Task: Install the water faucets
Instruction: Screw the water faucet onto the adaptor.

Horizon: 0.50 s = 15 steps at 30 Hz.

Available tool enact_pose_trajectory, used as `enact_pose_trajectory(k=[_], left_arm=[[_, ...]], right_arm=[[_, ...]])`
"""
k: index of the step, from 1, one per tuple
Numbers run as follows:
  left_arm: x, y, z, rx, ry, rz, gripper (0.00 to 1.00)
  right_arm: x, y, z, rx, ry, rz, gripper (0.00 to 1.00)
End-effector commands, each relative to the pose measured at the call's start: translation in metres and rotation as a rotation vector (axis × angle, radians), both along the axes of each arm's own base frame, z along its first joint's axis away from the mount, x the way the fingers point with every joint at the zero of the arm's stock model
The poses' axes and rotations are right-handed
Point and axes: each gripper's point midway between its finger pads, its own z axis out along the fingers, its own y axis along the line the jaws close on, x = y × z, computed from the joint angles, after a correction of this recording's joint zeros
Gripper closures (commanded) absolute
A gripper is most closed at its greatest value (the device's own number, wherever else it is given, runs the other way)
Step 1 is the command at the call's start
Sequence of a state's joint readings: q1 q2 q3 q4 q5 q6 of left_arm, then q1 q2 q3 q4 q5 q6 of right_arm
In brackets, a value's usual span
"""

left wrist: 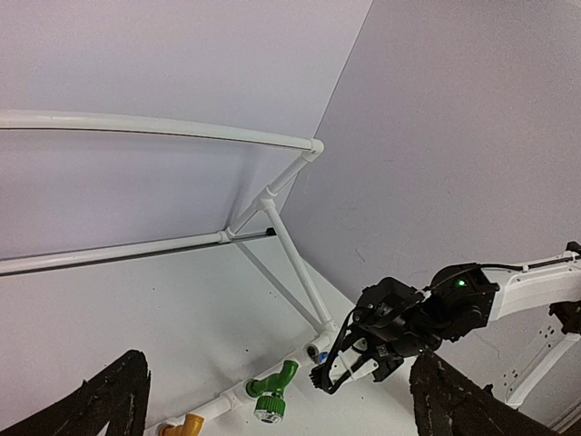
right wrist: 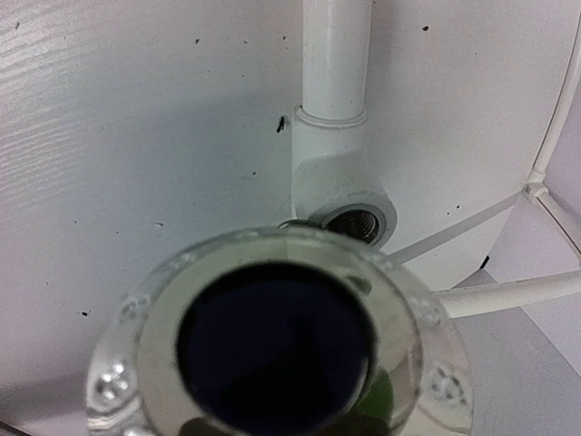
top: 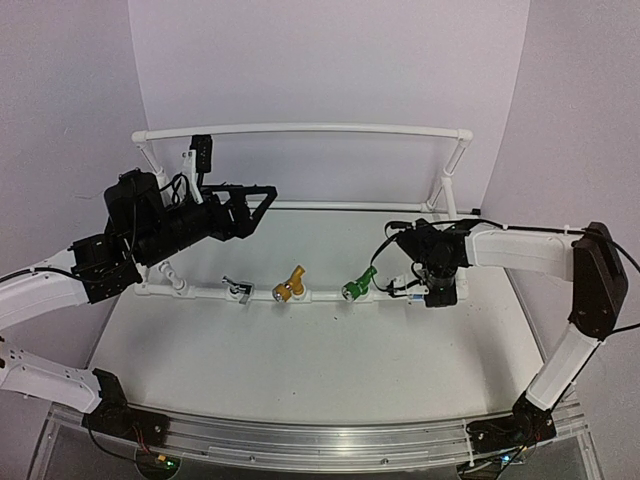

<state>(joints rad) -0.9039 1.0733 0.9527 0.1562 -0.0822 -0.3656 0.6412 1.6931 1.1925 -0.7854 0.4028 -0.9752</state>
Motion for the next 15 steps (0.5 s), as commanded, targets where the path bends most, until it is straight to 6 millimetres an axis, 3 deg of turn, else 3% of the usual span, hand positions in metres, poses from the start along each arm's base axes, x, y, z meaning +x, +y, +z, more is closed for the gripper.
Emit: enact_pose_trajectory(k=[1, 6, 15], left_arm=[[0.0, 0.007, 0.01, -0.008, -0.026, 0.018, 0.0], [0.0, 0.006, 0.01, -0.007, -0.027, 0.017, 0.0], [-0.001, 0.005, 0.013, -0.009, -0.032, 0.011, 0.0]], right_arm=[[0.018, 0.009, 0.029, 0.069, -0.103, -0.008, 1.0], [0.021, 0.014, 0.045, 0.094, -0.124, 0.0, 1.0], [0.024, 0.012, 0.029, 0.076, -0.065, -0.012, 1.0]])
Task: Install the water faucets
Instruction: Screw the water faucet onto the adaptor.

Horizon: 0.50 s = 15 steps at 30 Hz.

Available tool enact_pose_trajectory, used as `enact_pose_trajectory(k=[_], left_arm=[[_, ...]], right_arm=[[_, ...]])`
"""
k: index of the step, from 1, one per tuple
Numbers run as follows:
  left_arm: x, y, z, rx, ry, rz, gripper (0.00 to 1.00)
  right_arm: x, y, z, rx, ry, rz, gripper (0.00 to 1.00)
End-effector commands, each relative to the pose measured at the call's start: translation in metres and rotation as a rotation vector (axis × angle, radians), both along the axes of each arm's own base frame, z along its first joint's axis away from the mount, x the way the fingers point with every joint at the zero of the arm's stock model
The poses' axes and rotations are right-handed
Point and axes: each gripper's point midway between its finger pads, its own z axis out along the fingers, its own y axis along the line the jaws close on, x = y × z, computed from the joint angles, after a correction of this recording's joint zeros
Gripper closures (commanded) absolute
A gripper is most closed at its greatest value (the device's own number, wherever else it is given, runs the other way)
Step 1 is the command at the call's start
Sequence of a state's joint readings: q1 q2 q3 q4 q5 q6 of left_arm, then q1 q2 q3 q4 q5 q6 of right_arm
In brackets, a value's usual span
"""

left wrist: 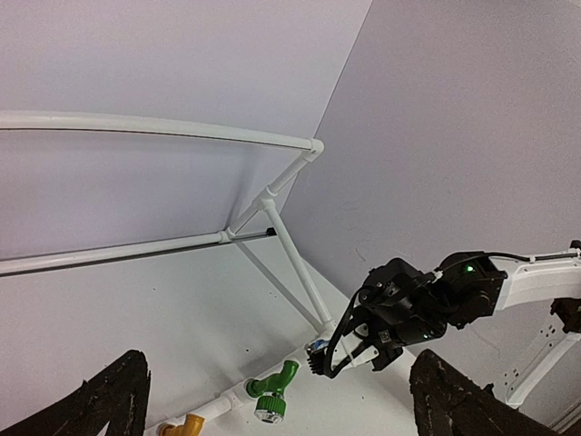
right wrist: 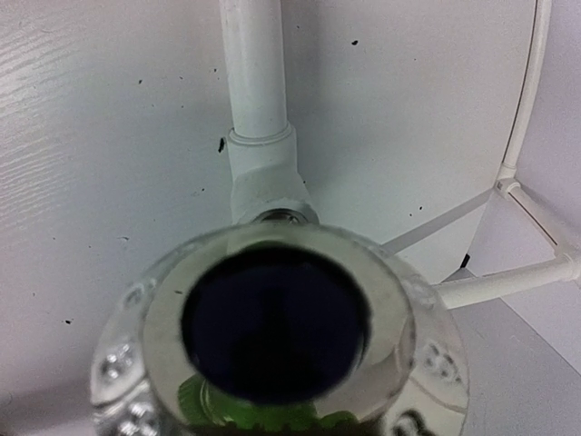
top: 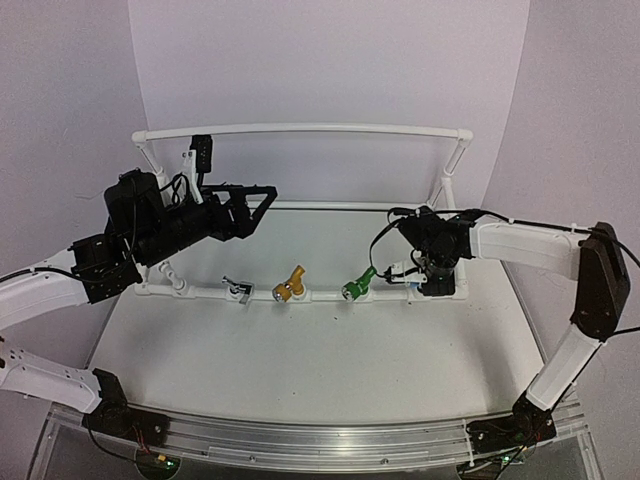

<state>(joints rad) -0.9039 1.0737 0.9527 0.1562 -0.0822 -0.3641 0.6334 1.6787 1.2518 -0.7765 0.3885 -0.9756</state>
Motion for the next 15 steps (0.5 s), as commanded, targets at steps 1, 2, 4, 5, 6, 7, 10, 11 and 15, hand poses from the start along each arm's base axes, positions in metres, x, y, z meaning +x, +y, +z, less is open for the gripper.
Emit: enact_pose_trajectory(k=[1, 2, 4, 5, 6, 7, 10, 11, 15], left_arm=[[-0.001, 0.006, 0.014, -0.011, -0.032, 0.012, 0.0], [-0.001, 0.006, 0.014, -0.012, -0.032, 0.012, 0.0], [-0.001, 0.007, 0.014, -0.011, -0.032, 0.014, 0.0], [-0.001, 0.007, 0.013, -0.01, -0.032, 0.015, 0.0], [-0.001, 0.007, 0.013, -0.011, -0.032, 0.015, 0.0], [-0.001, 0.007, 0.013, -0.01, -0.032, 0.016, 0.0], [-0.001, 0.007, 0.013, -0.009, -0.034, 0.015, 0.0], [-0.001, 0.007, 0.013, -0.009, -0.034, 0.016, 0.0], [0.0, 0.006, 0.014, -0.006, -0.036, 0.016, 0.0]], right_arm=[[0.01, 0.001, 0.005, 0.011, -0.003, -0.011, 1.0], [0.011, -0.001, 0.003, 0.007, 0.002, -0.015, 1.0], [0.011, -0.003, 0.0, 0.001, 0.011, -0.016, 1.0], [0.011, -0.004, -0.001, -0.004, 0.016, -0.015, 1.0], [0.009, -0.005, -0.004, -0.009, 0.023, -0.015, 1.0], [0.008, -0.006, -0.006, -0.012, 0.031, -0.014, 1.0], [0.004, -0.006, -0.011, -0.01, 0.051, -0.014, 1.0], [0.003, -0.006, -0.013, -0.006, 0.057, -0.014, 1.0], [0.001, -0.002, -0.015, 0.016, 0.073, -0.011, 1.0]])
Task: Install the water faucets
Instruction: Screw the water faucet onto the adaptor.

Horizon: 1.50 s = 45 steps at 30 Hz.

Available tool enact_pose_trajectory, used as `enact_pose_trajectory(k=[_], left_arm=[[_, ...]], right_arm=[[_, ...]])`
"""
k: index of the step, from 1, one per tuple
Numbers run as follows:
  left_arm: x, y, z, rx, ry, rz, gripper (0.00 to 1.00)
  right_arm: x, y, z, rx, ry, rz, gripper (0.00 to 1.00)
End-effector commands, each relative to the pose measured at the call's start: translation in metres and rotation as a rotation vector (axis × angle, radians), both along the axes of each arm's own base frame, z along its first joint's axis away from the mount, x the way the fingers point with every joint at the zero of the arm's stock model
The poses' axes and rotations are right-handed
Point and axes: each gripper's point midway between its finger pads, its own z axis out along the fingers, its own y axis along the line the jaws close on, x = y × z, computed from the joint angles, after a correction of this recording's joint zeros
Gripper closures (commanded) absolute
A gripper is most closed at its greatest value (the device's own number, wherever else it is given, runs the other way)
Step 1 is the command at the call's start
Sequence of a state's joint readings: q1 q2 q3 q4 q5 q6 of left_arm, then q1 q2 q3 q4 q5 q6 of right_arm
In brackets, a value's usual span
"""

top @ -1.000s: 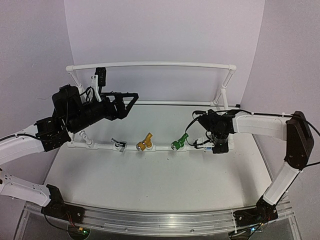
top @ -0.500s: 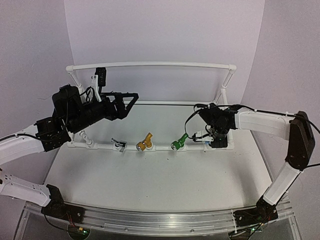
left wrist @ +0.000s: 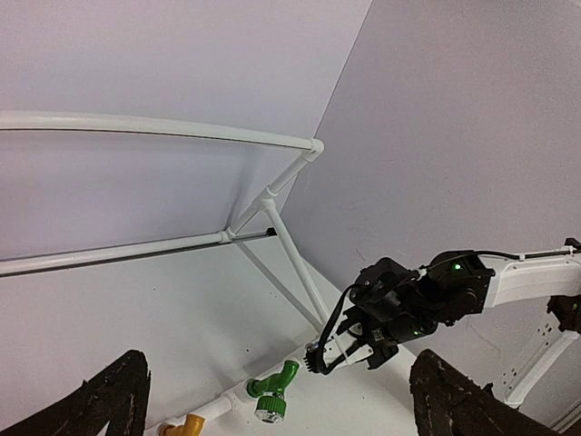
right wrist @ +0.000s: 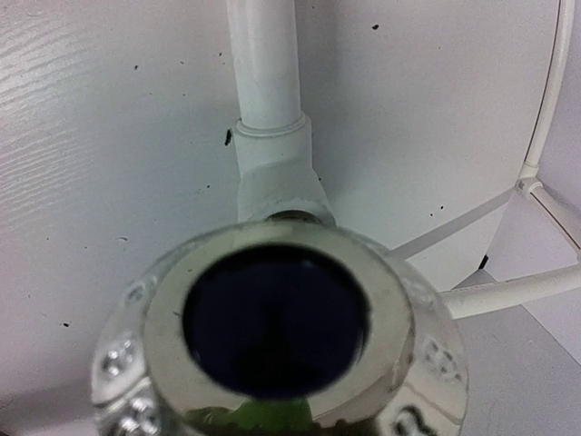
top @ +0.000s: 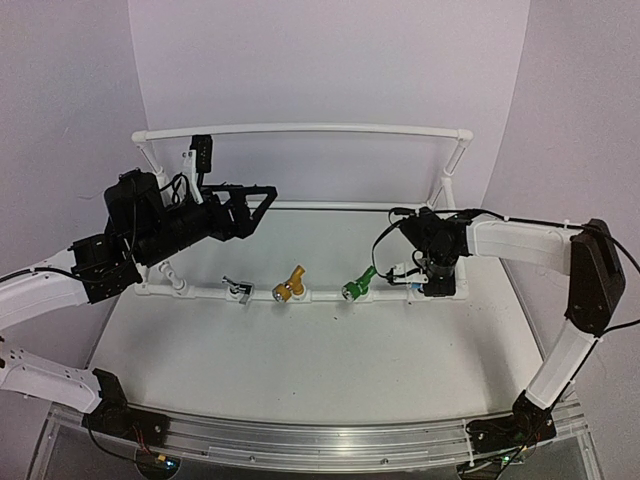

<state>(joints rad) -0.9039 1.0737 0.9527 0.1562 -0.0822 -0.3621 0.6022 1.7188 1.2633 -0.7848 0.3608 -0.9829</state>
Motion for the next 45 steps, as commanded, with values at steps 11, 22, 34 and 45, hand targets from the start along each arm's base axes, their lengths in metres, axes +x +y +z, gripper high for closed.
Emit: enact_pose_trajectory(k=[11, 22, 34, 45], left_arm=[[0.001, 0.004, 0.012, -0.001, -0.03, 0.013, 0.0], [0.001, 0.005, 0.014, 0.007, -0.04, 0.02, 0.0], [0.0, 0.01, 0.016, 0.02, -0.051, 0.034, 0.0], [0.001, 0.009, 0.016, 0.013, -0.045, 0.03, 0.0]], right_arm=[[-0.011, 0.0, -0.014, -0.012, 0.076, 0.032, 1.0], [-0.004, 0.001, -0.008, -0.031, 0.165, 0.1, 1.0], [0.002, -0.006, -0.021, -0.04, 0.235, 0.076, 1.0], [-0.006, -0.012, -0.032, 0.05, 0.229, -0.045, 1.0]])
